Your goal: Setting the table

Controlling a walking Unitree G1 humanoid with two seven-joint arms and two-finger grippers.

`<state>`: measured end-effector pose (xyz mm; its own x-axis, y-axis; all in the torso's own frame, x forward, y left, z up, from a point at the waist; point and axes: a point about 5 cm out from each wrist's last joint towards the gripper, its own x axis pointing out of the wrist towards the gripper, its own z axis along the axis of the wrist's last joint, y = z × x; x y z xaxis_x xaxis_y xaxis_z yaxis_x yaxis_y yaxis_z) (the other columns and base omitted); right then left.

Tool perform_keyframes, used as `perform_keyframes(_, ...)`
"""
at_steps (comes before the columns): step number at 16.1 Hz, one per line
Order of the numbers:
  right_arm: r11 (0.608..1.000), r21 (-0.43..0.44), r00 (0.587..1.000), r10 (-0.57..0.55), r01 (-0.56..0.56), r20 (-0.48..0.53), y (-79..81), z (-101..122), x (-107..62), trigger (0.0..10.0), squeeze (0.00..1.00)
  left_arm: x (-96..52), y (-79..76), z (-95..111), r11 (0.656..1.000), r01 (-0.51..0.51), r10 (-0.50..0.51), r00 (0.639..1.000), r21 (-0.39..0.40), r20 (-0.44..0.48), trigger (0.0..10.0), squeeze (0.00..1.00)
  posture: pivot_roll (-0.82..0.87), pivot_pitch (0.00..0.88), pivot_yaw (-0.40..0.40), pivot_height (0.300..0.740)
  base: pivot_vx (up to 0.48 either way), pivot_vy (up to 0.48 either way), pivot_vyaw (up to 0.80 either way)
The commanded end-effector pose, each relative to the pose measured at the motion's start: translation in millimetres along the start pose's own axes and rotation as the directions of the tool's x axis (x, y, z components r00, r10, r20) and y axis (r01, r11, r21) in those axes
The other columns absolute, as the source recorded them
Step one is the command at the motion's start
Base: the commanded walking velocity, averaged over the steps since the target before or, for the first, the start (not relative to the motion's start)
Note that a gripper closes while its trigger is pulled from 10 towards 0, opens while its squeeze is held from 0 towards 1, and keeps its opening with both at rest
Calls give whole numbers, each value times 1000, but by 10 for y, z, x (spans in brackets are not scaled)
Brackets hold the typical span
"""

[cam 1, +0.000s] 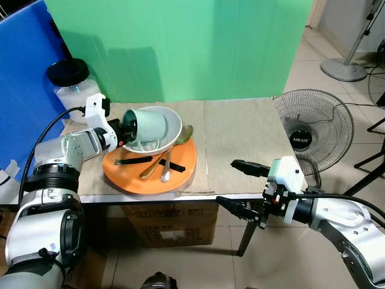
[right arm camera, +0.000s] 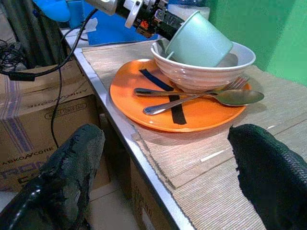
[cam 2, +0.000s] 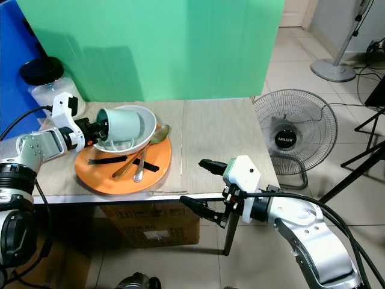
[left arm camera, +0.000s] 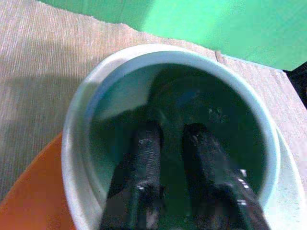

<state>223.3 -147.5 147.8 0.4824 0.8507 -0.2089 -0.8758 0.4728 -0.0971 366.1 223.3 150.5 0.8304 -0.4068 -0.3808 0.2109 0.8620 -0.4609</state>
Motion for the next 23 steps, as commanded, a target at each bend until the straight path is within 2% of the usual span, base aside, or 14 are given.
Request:
perform_keyframes(1, 1000, -24, 1000, 20, -20, 11, 12, 40, 8, 10000, 0, 3, -18, 68, 1000, 0, 0, 1000, 21, 12, 0, 0, -75, 12, 117, 740, 0, 0, 0)
perform_keyframes(3, 1000, -26, 1000, 18, -17, 11, 5, 39, 10, 10000, 0, 6, -14, 76, 999, -2, 1, 1000, 41, 20, 0, 0, -75, 11, 117, 740, 0, 0, 0)
perform_keyframes(6, 1000, -28, 1000, 13, -13, 11, 1, 37, 14, 10000, 0, -16, -31, 136, 987, -19, 11, 999, 160, 50, 0, 0, -74, 10, 118, 740, 0, 0, 0)
perform_keyframes(7, 1000, -28, 1000, 12, -12, 10, 7, 32, 15, 10000, 0, -43, -82, 178, 978, -10, -3, 998, 208, 66, 0, 0, -74, 10, 118, 740, 0, 0, 0)
perform_keyframes(8, 1000, -28, 1000, 12, -12, 10, 10, 31, 16, 10000, 0, -50, -88, 181, 976, -11, -3, 998, 219, 66, 0, 0, -72, 8, 121, 740, 0, 0, 0)
perform_keyframes(9, 1000, -28, 1000, 11, -11, 7, 12, 25, 18, 10000, 0, -104, -92, 125, 944, -43, 39, 999, 328, 19, 0, 0, -72, 8, 121, 740, 0, 0, 0)
perform_keyframes(10, 1000, -28, 1000, 10, -10, 5, 18, 19, 17, 10000, 0, -160, -112, 59, 921, -51, 57, 998, 386, -4, 0, 0, -71, 9, 124, 740, 0, 0, 0)
perform_keyframes(12, 1000, -26, 1000, 13, -13, 3, 26, 11, 20, 10000, 0, -220, -147, -21, 893, -53, 67, 998, 446, -16, 0, 0, -71, 9, 124, 740, 0, 0, 0)
perform_keyframes(14, 1000, -23, 1000, 18, -18, 0, 30, 3, 27, 10000, 0, -268, -208, -68, 886, -45, 53, 999, 462, -5, 0, 0, -71, 9, 124, 740, 0, 0, 0)
perform_keyframes(16, 999, -23, 1000, 23, -22, 2, 32, 9, 36, 10000, 0, -342, -324, -51, 900, -40, 10, 997, 435, 72, 0, 0, -54, 14, 111, 740, 0, 0, 0)
perform_keyframes(17, 999, -23, 1000, 23, -22, 2, 32, 9, 36, 10000, 0, -342, -324, -51, 900, -40, 10, 997, 435, 72, 0, 0, -54, 14, 111, 740, 0, 0, 0)
perform_keyframes(18, 999, -23, 1000, 26, -26, 3, 34, 13, 39, 10000, 0, -379, -368, -72, 888, -42, 3, 996, 458, 86, 0, 0, -52, 15, 108, 740, 0, 0, 0)
perform_keyframes(20, 999, -23, 1000, 28, -28, 3, 34, 14, 41, 10000, 0, -402, -391, -109, 879, -39, 2, 997, 476, 79, 0, 0, -50, 16, 108, 740, 0, 0, 0)
perform_keyframes(23, 999, -23, 1000, 27, -27, 4, 33, 16, 43, 10000, 0, -443, -349, -110, 886, -83, 40, 994, 455, 103, 0, 0, -54, 15, 111, 740, 0, 0, 0)
